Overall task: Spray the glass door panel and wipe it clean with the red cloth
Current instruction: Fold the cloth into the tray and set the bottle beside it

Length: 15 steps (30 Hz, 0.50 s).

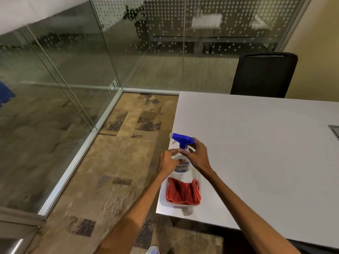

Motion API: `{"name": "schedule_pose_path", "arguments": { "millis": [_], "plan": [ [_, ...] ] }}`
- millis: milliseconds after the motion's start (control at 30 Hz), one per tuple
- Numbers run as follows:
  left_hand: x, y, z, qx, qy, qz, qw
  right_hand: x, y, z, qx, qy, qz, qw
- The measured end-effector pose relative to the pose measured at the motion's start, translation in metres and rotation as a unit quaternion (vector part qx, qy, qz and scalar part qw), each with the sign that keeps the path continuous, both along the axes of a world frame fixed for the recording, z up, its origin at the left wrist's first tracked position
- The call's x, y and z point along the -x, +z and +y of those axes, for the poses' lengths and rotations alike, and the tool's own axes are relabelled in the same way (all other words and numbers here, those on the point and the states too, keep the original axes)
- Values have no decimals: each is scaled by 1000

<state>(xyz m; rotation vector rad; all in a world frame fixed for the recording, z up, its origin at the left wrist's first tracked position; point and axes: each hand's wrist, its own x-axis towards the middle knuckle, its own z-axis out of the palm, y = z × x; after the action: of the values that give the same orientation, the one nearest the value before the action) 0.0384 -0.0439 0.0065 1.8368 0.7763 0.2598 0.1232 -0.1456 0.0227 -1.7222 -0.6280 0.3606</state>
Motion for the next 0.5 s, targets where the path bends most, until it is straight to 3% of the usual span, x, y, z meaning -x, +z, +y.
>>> {"name": "schedule_pose_path", "arguments": {
  "millis": [500],
  "plan": [
    [-3,-45,-11,1,9,58,998,8,-50,-2,20,-29,14,999]
  ]
}}
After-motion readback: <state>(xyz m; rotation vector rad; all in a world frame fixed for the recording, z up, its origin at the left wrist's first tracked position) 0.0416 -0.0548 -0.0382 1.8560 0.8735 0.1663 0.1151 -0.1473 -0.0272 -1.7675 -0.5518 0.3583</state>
